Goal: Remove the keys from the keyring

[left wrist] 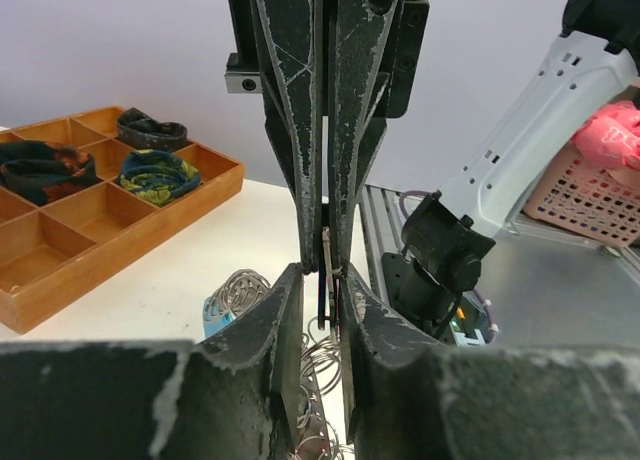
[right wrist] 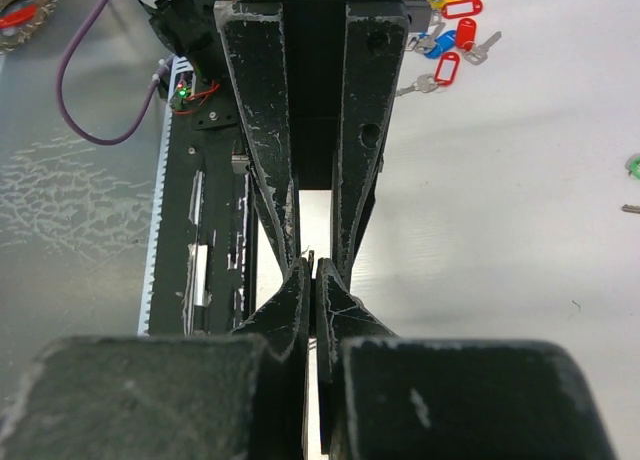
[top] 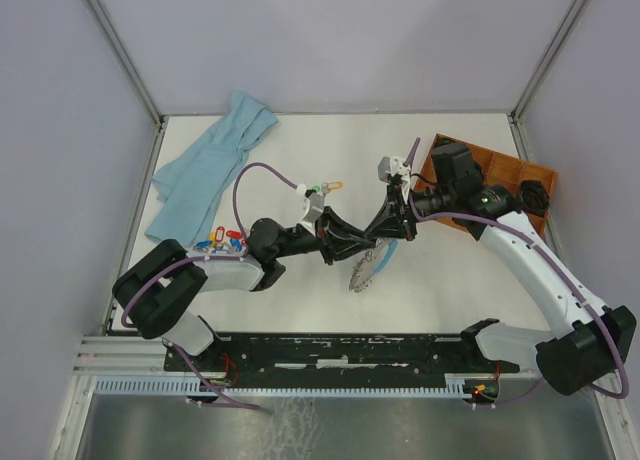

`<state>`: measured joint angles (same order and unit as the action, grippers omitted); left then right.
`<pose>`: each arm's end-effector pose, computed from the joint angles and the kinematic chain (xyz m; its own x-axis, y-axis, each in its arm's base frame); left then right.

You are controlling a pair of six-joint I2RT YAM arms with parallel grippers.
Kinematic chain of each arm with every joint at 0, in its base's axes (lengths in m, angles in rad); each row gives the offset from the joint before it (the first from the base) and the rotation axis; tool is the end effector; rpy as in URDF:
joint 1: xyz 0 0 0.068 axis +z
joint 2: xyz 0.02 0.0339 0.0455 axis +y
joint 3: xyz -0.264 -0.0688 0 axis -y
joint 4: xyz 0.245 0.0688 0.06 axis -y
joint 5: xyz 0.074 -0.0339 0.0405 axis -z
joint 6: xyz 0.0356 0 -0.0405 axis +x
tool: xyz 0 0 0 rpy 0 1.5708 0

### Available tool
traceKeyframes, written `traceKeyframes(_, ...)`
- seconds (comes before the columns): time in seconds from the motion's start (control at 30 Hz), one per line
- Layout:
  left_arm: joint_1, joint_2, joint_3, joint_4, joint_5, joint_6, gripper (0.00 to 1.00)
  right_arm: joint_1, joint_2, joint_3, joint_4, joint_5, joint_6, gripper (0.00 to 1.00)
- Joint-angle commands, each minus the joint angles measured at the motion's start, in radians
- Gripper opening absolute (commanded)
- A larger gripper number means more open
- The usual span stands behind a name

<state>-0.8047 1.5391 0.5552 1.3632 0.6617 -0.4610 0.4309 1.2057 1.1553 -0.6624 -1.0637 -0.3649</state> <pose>0.1868 -0.2257 0.2444 -0.1990 -0.2993 -0.9332 0.9778 0.0028 -0.2095 0.2073 0.1296 0.3480 -0.2682 -0.3141 -0.9107 -0.9628 0.0567 0.2640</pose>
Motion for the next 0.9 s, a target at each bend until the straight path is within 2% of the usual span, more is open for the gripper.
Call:
traceKeyframes(0.0, 0.001, -0.015, 0.069, 0.032, 0.042, -0.042, 0.27, 0.017, 0.001, 0.046, -0.048, -0.089, -0.042, 0.01)
traceKeyframes(0.07, 0.001, -0.009, 0.082, 0.016, 0.063, -0.045, 0.24, 0.018, 0.002, 0.048, -0.055, -0.092, -0.047, 0.01)
traceKeyframes(0.17, 0.001, -0.003, 0.092, 0.015, 0.076, -0.051, 0.04, 0.018, 0.001, 0.05, -0.062, -0.098, -0.053, 0.01)
traceKeyframes(0.27, 0.003, -0.008, 0.089, 0.012, 0.07, -0.047, 0.03, 0.017, -0.002, 0.056, -0.064, -0.098, -0.05, 0.01)
traceKeyframes(0.3, 0.004, -0.012, 0.084, 0.009, 0.062, -0.043, 0.03, 0.014, -0.005, 0.063, -0.068, -0.097, -0.048, 0.06)
traceKeyframes(0.37, 0.004, -0.025, 0.074, -0.007, 0.032, -0.03, 0.03, -0.005, -0.022, 0.081, -0.088, -0.093, -0.049, 0.31)
traceKeyframes(0.4, 0.005, -0.034, 0.067, -0.021, 0.008, -0.021, 0.03, -0.029, -0.035, 0.092, -0.105, -0.09, -0.056, 0.4)
traceKeyframes(0.5, 0.01, -0.071, 0.056, -0.093, -0.105, 0.015, 0.03, -0.084, -0.083, 0.116, -0.16, -0.073, -0.094, 0.51)
traceKeyframes(0.63, 0.01, -0.117, 0.101, -0.208, -0.236, 0.043, 0.03, -0.108, -0.109, 0.138, -0.23, -0.04, -0.164, 0.5)
traceKeyframes(0.77, 0.011, -0.145, 0.186, -0.34, -0.347, 0.083, 0.03, -0.115, -0.104, 0.166, -0.296, -0.07, -0.228, 0.4)
traceKeyframes(0.87, 0.012, -0.138, 0.286, -0.427, -0.367, 0.104, 0.03, -0.115, -0.085, 0.213, -0.321, -0.105, -0.239, 0.35)
